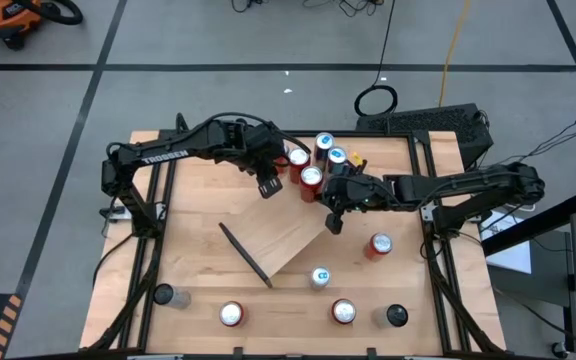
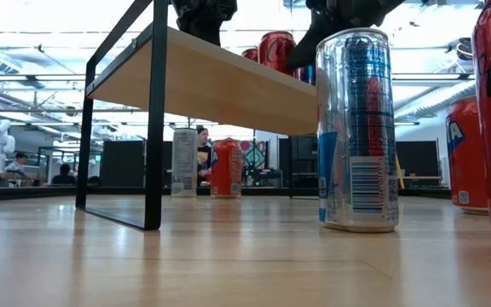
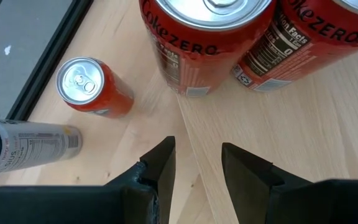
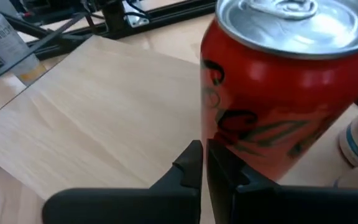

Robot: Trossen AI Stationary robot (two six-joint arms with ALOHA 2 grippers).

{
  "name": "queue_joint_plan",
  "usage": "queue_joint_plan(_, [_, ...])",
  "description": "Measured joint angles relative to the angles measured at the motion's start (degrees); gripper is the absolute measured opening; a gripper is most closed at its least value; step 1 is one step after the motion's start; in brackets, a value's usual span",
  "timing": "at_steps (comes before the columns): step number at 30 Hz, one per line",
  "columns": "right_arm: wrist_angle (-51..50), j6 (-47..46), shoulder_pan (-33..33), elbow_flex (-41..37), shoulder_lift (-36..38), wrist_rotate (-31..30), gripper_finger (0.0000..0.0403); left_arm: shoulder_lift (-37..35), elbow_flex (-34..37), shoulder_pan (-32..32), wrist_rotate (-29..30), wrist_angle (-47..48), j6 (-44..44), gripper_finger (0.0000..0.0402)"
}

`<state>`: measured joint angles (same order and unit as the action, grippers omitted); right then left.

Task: Place canned beverage on shelf
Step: Put the top red soda can on the shelf, then put the red soda can on the shelf

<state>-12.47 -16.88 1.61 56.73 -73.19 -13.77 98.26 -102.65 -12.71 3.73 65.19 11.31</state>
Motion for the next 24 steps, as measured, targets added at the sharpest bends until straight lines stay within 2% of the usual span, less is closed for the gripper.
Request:
queue_joint_plan(15, [-5.0,-0.6,0.4,0.0,1.6,-1.0,0.0000,0.0,0.0,1.0,-0.1,0.2,0.5,0.0136])
queue_joint_plan(24, [-14.5,-5.7,2.9,0.0,9.4,-1.0,0.0000,0.0,0.0,4.7,-0.5,1.6,3.7,0.0136])
